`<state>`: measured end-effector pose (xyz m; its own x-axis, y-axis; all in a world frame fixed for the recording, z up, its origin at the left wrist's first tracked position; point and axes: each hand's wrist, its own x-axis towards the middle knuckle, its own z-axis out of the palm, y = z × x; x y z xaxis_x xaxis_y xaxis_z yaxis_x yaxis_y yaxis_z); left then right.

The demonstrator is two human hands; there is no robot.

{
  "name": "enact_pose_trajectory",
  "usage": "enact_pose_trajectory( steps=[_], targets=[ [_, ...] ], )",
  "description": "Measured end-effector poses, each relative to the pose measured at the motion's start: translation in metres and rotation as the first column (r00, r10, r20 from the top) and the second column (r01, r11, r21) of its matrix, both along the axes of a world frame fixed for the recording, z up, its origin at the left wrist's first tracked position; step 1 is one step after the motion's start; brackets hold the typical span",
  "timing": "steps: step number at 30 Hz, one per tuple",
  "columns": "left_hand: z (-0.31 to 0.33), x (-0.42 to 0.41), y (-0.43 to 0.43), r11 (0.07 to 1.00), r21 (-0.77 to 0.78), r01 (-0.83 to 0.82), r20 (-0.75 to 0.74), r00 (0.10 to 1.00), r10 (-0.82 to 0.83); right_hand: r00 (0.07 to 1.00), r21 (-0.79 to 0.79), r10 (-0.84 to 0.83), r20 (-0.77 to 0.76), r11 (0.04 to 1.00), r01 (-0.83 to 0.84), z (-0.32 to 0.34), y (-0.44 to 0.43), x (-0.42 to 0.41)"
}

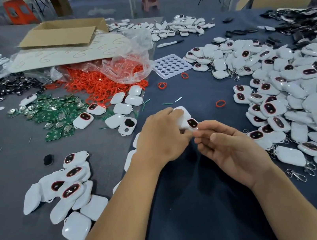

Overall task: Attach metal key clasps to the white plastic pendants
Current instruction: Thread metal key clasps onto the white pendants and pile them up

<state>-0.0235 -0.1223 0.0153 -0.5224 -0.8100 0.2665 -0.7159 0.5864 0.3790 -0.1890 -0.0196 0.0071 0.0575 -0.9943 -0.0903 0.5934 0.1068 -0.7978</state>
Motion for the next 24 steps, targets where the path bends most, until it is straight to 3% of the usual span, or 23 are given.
enact_pose_trajectory(
  steps=[2, 3, 5, 6, 8, 10, 12, 13, 15, 18, 24],
  targets=[
    [0.005, -0.003, 0.002, 0.992, 0.089, 0.092, -0.253, 0.965, -0.067, 0.995, 0.001, -0.093, 0.022, 0.996, 0.093, 0.0, -0.001, 0.0],
    [0.007, -0.003, 0.005, 0.99, 0.097, 0.098, -0.422, 0.905, -0.048, 0.986, -0.004, -0.164, 0.01, 0.986, 0.164, -0.001, -0.001, 0.0],
    [0.007, -0.001, 0.013, 0.999, 0.052, -0.012, -0.663, 0.748, 0.043, 0.947, -0.048, -0.313, -0.064, 0.949, 0.311, -0.003, -0.002, 0.001],
    [0.007, 0.0, 0.019, 0.996, 0.007, -0.092, -0.702, 0.709, 0.07, 0.911, -0.083, -0.386, -0.146, 0.922, 0.377, -0.004, -0.001, 0.003],
    [0.005, 0.002, 0.031, 0.975, -0.143, -0.171, -0.661, 0.749, 0.035, 0.741, -0.197, -0.509, -0.437, 0.858, 0.473, -0.005, -0.001, 0.011],
    [0.001, 0.003, 0.041, 0.953, -0.265, -0.144, -0.5, 0.866, -0.008, 0.46, -0.299, -0.517, -0.722, 0.833, 0.466, -0.009, -0.002, 0.019],
    [-0.007, 0.005, 0.045, 0.961, -0.222, -0.162, -0.255, 0.961, 0.103, 0.222, -0.339, -0.444, -0.868, 0.857, 0.388, -0.012, -0.005, 0.025],
    [-0.011, 0.006, 0.044, 0.968, -0.15, -0.203, -0.112, 0.976, 0.188, 0.16, -0.328, -0.399, -0.903, 0.88, 0.344, -0.013, -0.006, 0.028],
    [-0.016, 0.009, 0.038, 0.966, -0.015, -0.257, 0.048, 0.965, 0.257, 0.111, -0.284, -0.323, -0.94, 0.92, 0.27, -0.014, -0.007, 0.032],
    [-0.02, 0.009, 0.021, 0.986, 0.06, -0.156, 0.007, 0.988, 0.156, -0.03, -0.313, -0.312, -0.95, 0.937, 0.153, -0.013, -0.005, 0.036],
    [-0.014, 0.0, 0.006, 0.986, 0.057, -0.159, -0.188, 0.968, 0.167, 0.037, -0.366, -0.384, -0.923, 0.902, 0.228, -0.009, 0.006, 0.041]
  ],
)
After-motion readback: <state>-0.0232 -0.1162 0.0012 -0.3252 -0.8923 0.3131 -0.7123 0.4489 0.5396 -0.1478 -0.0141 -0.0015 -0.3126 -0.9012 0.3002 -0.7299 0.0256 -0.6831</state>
